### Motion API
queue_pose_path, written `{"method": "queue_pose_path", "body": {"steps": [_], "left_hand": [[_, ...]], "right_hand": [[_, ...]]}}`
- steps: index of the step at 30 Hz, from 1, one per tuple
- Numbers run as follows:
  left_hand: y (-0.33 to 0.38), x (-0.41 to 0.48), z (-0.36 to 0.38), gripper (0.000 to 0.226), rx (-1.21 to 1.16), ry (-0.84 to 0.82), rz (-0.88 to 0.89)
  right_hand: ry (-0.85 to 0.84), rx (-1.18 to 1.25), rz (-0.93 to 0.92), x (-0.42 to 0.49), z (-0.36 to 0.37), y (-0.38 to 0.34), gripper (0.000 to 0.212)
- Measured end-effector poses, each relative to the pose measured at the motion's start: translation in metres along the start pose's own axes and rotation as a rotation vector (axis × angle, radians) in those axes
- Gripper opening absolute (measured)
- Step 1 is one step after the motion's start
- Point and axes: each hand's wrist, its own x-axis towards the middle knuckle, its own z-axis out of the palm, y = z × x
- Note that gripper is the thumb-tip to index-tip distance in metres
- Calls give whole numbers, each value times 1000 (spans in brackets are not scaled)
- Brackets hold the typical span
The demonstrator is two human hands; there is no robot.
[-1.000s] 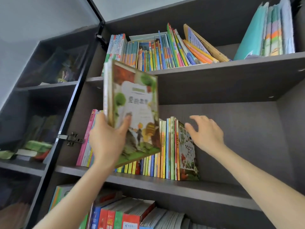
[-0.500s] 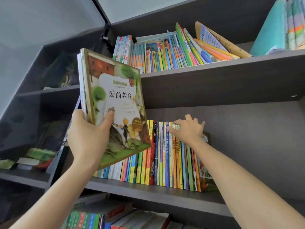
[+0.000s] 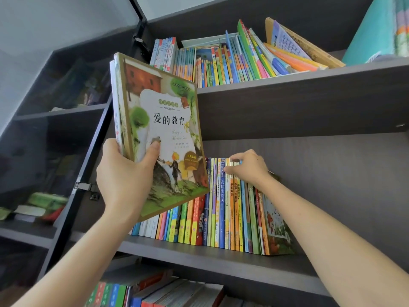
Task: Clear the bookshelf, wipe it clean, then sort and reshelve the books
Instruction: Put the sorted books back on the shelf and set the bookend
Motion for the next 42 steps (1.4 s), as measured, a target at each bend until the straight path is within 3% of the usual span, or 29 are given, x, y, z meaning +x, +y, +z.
{"method": "queue_pose_path", "body": {"steps": [4, 13, 27, 39, 42], "left_hand": [[-1, 1, 1, 39, 12, 9, 16], [-7, -3, 4, 38, 37, 8, 23], [9, -4, 9, 43, 22, -13, -1], [18, 3, 6, 38, 47, 29, 66], [17, -1, 8, 40, 38, 33, 50]], "right_hand": [[27, -158, -23, -1, 1, -3, 38], [94, -177, -25, -2, 8, -7, 51], [99, -91, -24, -4, -18, 0, 39], [145, -181, 15, -6, -7, -10, 32], [161, -235, 56, -7, -9, -9, 39]]}}
